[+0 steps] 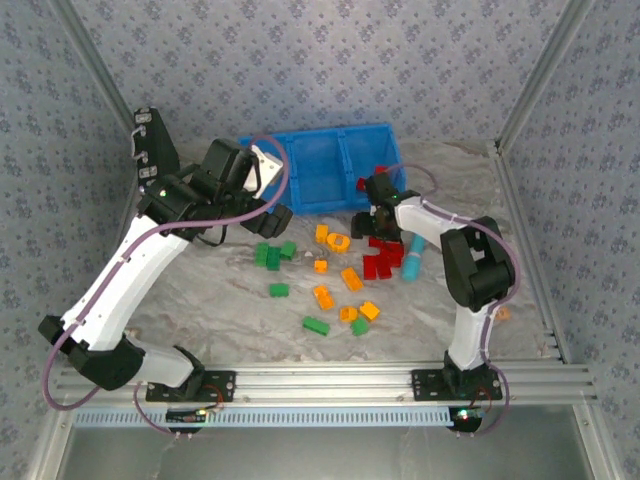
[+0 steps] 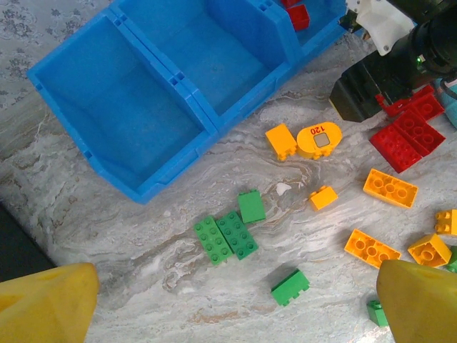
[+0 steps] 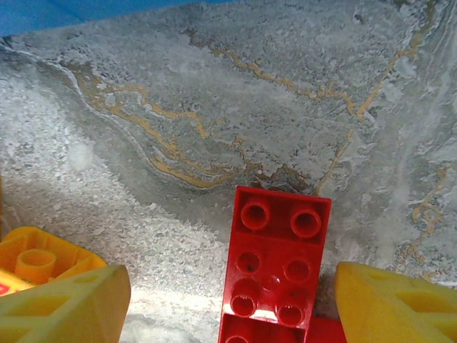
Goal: Sort the legos into containers by color
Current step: Pick up the lego from the center of the table, then place the lego in the container.
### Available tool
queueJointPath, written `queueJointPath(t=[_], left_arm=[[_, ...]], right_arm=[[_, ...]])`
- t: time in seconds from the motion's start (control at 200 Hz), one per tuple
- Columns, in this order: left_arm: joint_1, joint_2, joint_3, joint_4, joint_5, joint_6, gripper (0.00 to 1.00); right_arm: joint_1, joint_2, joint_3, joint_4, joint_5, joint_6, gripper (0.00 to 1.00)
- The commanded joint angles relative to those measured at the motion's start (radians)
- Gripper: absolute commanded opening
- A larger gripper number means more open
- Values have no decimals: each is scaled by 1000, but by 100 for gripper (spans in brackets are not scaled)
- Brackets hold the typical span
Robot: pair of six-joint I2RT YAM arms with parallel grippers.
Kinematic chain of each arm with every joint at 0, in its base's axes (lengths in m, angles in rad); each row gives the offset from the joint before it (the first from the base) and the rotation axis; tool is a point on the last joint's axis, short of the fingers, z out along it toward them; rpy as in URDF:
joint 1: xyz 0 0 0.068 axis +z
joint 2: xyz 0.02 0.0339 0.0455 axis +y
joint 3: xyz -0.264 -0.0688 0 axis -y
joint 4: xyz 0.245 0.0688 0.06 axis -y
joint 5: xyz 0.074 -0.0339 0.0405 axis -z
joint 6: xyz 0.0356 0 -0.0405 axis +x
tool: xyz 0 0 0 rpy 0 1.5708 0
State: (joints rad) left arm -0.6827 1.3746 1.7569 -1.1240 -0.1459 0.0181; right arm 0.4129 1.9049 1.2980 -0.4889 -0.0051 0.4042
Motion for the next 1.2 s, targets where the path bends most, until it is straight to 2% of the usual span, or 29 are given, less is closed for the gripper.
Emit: queueJointPath(t=[0.0,0.23,0.375,0.515,0.69,0.88,1.195], left_arm=[[-1,-13,4,14,4,15,100],[3,-26,-6,14,2,12,100],[5,-31,-9,12,3,10,100],[5,-36,-13,13,3,10,100],[6,-44,-9,6,-7,10,100],[14,-53,-13,0,-13,8,100],[25,-56,-17,-6,-20,0,100]], right_arm=[[1,30,5,-6,4,16,73],[-10,61,18,-24,18,10,56],[-21,65,18,-32,24,2,40],[-31,56,34,-51,31,-17,31],[-39,11,89,-107,41,-45,29],[-54,-20,233,-185,58,-88,29],[-101,144,506,-222,64,-124,29]])
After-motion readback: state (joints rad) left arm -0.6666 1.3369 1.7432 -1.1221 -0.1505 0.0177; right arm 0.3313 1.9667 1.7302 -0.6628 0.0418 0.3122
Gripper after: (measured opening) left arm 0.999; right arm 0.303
